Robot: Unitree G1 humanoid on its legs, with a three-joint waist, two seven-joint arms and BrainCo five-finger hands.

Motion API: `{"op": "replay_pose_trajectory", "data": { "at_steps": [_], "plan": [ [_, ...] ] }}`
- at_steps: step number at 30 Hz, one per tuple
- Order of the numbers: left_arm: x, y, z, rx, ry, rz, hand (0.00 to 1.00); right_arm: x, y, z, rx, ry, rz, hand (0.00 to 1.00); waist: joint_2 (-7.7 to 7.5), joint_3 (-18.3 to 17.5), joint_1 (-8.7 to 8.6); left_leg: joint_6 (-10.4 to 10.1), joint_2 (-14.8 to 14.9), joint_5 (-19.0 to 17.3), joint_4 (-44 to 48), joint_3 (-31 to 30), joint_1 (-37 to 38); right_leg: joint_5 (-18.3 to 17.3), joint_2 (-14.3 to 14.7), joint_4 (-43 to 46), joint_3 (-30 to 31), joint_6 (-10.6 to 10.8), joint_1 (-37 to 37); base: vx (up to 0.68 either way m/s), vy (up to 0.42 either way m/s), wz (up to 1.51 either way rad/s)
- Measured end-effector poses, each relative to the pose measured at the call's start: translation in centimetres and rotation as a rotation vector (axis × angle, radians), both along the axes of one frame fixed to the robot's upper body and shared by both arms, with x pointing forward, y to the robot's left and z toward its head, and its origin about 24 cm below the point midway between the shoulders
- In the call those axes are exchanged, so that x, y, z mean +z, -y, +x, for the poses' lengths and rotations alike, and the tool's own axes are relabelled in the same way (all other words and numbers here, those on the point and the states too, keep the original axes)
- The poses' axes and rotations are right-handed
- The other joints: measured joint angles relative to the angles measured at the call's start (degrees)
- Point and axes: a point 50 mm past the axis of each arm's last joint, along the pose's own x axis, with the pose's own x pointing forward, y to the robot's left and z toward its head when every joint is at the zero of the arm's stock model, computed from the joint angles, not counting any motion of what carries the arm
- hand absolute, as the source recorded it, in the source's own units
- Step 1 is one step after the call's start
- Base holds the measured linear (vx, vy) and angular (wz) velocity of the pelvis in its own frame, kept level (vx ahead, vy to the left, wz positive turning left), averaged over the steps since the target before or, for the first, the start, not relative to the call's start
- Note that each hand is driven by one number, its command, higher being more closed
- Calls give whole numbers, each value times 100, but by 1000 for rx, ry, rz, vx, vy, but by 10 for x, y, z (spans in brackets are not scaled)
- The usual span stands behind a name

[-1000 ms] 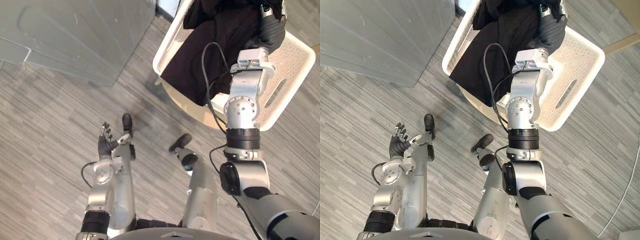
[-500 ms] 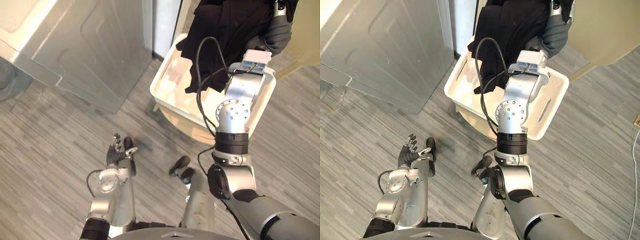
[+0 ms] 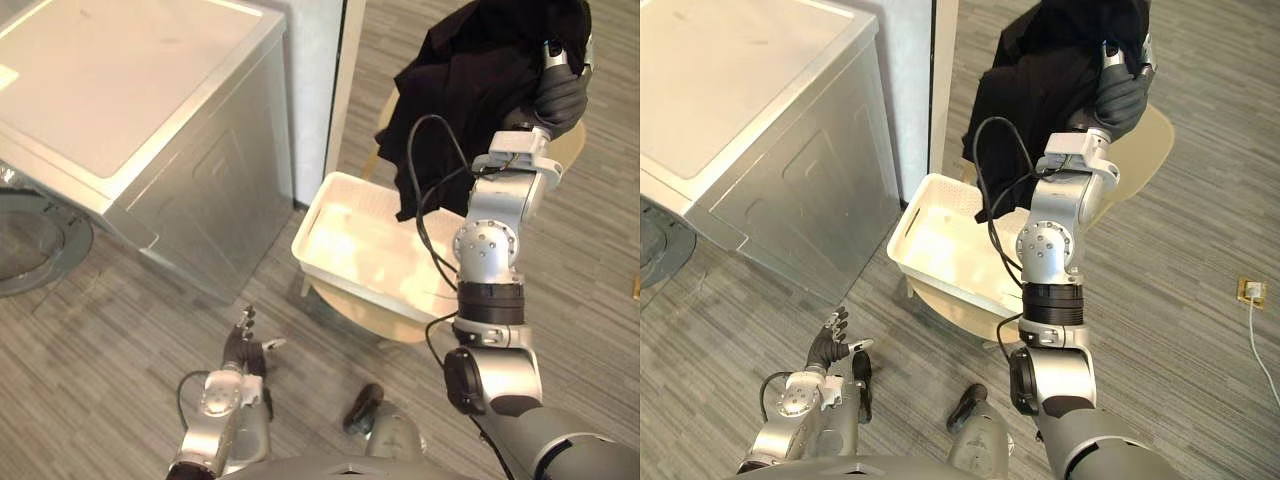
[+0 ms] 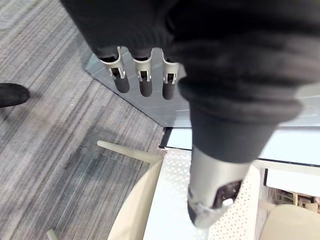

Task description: Pick up the laundry basket with both hands and put the clothes into the washing machine.

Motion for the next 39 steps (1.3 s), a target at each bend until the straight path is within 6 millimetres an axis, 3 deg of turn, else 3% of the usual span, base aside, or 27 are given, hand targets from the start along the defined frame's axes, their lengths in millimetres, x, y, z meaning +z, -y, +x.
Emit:
{"op": "replay_pose_trajectory", "data": {
  "at_steps": [3, 9, 16, 22, 29, 39],
  "plan": [
    [7, 2, 7, -10, 35, 6, 0, -6, 3, 7, 1, -50, -37, 100, 14, -163, -59, 24, -40, 23, -250, 154, 314, 229, 104, -431, 66, 60, 271, 79, 52, -21],
    [61, 11, 45, -24, 280, -14, 0, -8, -5, 12, 42, -93, -119, 100, 9, -366, -228, 30, -80, 28, -576, 482, 844, 686, 328, -1311, 335, 121, 765, 53, 41, -28],
    [131, 26, 96, -36, 546, -37, 0, -15, -38, 18, 164, -132, -240, 100, -4, -687, -480, -7, -110, 158, -1119, 949, 1465, 1001, 514, -1855, 743, 108, 1023, 17, 9, -32],
    [169, 52, 135, -148, 636, 25, 0, -18, -82, 13, 322, -111, -304, 100, -10, -709, -737, -31, -148, 211, -1365, 1335, 1823, 1192, 586, -2070, 1166, 80, 1068, -27, 6, -34],
    [175, 66, 157, -225, 599, 103, 0, -29, -124, 3, 476, -96, -388, 100, -28, -760, -956, -55, -155, 225, -1464, 1621, 1941, 1355, 674, -2242, 1523, 40, 967, -21, -26, -28],
    [194, 71, 181, -263, 578, 195, 0, -47, -150, -4, 586, -134, -470, 100, -78, -795, -1086, -70, -170, 214, -1467, 1897, 1928, 1493, 712, -2357, 1814, 11, 801, -9, -27, -15]
  ]
}}
